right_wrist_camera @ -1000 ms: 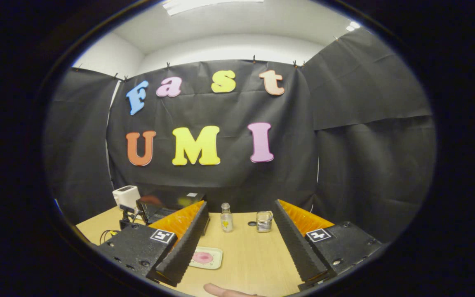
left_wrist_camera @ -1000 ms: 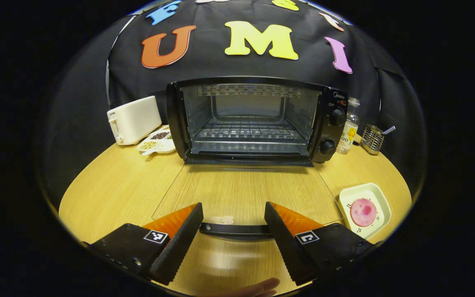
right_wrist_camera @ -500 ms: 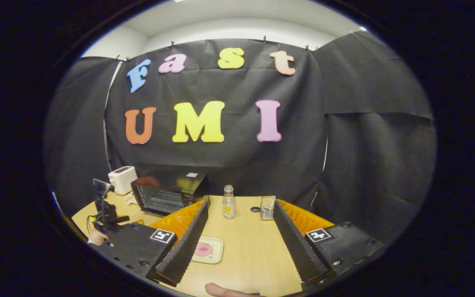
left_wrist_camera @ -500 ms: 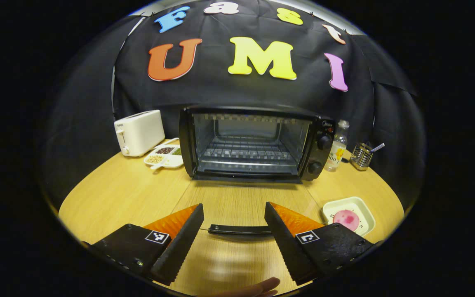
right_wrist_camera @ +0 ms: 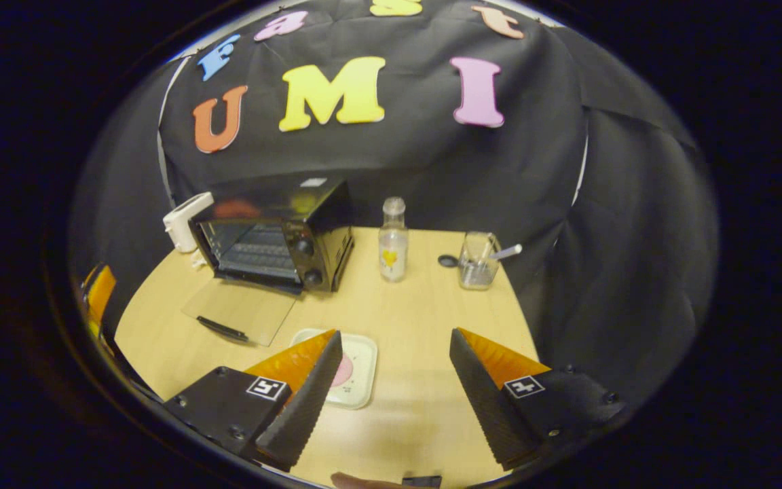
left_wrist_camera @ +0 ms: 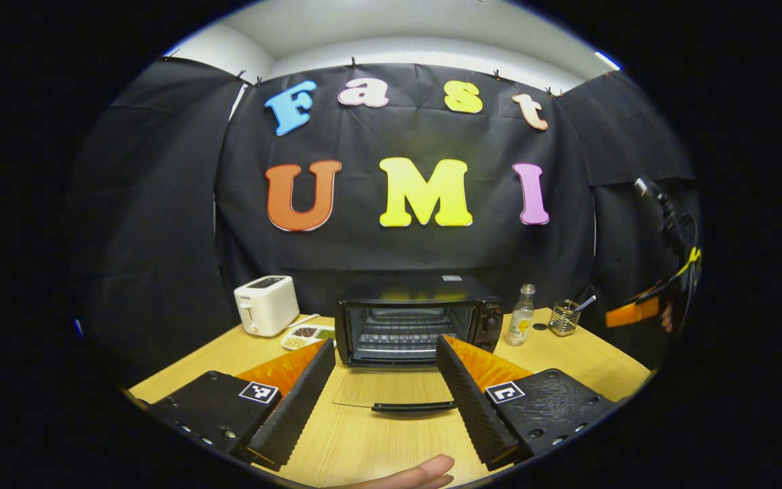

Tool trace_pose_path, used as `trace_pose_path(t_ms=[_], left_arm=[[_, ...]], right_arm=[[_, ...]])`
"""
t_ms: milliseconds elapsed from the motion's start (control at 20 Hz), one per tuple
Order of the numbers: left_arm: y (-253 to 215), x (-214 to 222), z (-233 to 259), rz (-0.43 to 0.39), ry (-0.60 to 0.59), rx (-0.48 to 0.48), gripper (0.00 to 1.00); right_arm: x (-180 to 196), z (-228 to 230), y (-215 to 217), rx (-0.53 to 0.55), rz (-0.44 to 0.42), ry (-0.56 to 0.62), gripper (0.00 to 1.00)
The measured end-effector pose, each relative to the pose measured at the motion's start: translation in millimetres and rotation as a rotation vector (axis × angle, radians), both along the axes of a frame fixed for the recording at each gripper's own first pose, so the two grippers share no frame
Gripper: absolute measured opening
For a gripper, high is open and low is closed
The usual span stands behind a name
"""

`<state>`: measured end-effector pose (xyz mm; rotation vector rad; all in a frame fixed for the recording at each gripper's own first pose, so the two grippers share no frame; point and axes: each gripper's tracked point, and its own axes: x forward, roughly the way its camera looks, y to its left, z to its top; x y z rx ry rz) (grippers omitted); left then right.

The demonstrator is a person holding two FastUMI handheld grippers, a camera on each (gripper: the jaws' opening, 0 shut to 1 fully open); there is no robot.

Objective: Open the electric oven with the left hand, put the food in, and close the electric oven.

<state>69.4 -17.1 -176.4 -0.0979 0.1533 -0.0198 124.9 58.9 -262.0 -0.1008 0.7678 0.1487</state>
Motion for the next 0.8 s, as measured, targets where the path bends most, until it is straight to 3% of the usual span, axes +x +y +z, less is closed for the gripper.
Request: trace_pose_path(t_ms=[250,350,500,800], left_arm=[[9,-45,40,0.012,-0.087,-0.008,0.95],[8,-58,42,-0.004,-0.093,-0.012,0.95],[12,-70,43,-0.002,-0.099,-0.007,0.95],[15,-81,41,-0.009,-0.097,0.000,0.95]], right_arm=[[-2,-83,22,0.132,0.014,0.287,0.97],[-1,-107,21,0.165,-0.005,0.367,0.91],[1,-134,20,0.197,-0.037,0.461,0.86],[-2,-157,39,0.249,-0.019,0.570,0.74]])
